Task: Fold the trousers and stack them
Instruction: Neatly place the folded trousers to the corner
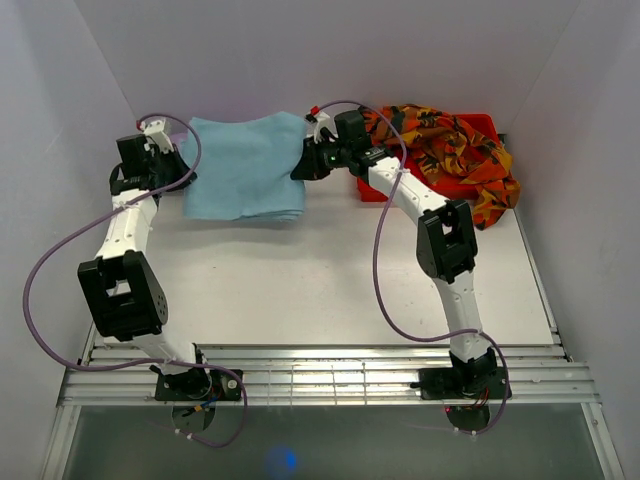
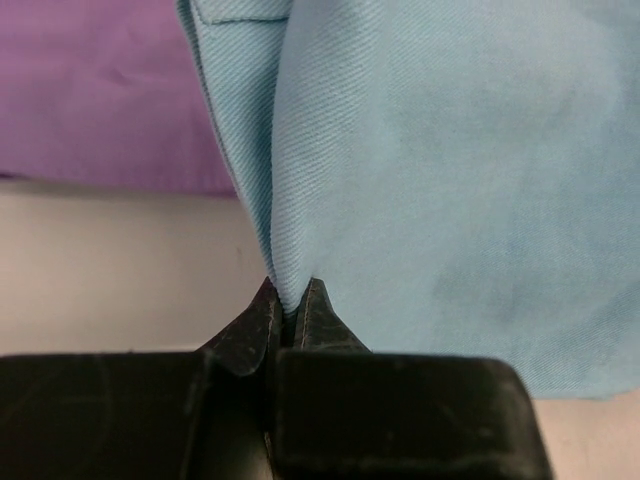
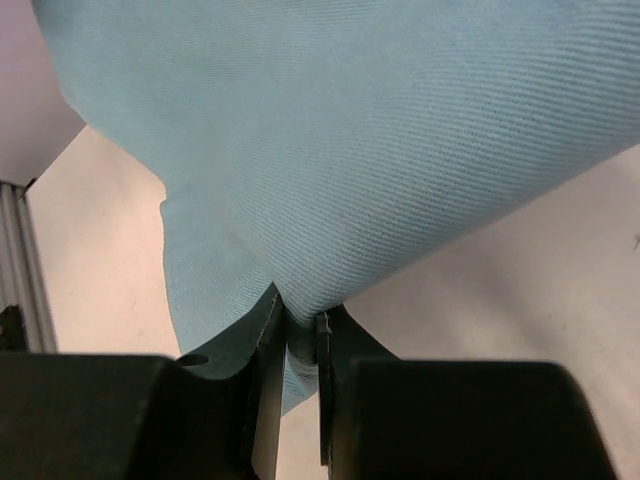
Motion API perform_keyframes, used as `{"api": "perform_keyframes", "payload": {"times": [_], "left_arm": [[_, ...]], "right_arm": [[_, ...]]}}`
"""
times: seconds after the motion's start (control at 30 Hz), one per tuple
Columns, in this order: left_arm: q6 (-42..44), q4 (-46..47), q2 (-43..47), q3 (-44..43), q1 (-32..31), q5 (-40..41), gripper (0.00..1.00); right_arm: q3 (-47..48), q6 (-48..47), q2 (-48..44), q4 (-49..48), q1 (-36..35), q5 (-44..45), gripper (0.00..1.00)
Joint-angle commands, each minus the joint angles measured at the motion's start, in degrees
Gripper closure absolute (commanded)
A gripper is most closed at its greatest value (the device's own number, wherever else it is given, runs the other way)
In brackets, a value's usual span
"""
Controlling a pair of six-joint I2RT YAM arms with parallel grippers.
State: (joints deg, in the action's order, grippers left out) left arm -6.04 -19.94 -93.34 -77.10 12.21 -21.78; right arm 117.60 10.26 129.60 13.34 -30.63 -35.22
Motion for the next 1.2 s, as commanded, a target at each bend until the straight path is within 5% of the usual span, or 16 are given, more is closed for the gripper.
{"api": "perform_keyframes", "payload": {"times": [0.0,0.4,0.53,0.9,1.17], "left_arm": [[1.0,10.8,0.4,-5.1,2.1,5.2,1.0],[0.1,35.5,-7.5,0.0,6.3,10.8,1.0],[0.5,41.6,-10.6,3.7,8.2,11.4,1.0],[0.9,49.1,-19.7,3.3,9.9,11.5,1.0],[0.8,49.7,-23.8,-4.6,9.9,12.6,1.0]], "right_arm": [[5.2,1.8,2.3,-17.0,-0.7,7.1,0.92],[24.0,-2.5,26.0,-49.4,-6.1,29.9,0.92],[20.2,-6.5,28.1,-57.0,-7.9,32.8,0.92],[23.2,-11.8,32.9,-61.1,-8.2,36.5,0.92],[23.5,-14.1,33.0,-61.9,-8.0,37.7,0.92]]}}
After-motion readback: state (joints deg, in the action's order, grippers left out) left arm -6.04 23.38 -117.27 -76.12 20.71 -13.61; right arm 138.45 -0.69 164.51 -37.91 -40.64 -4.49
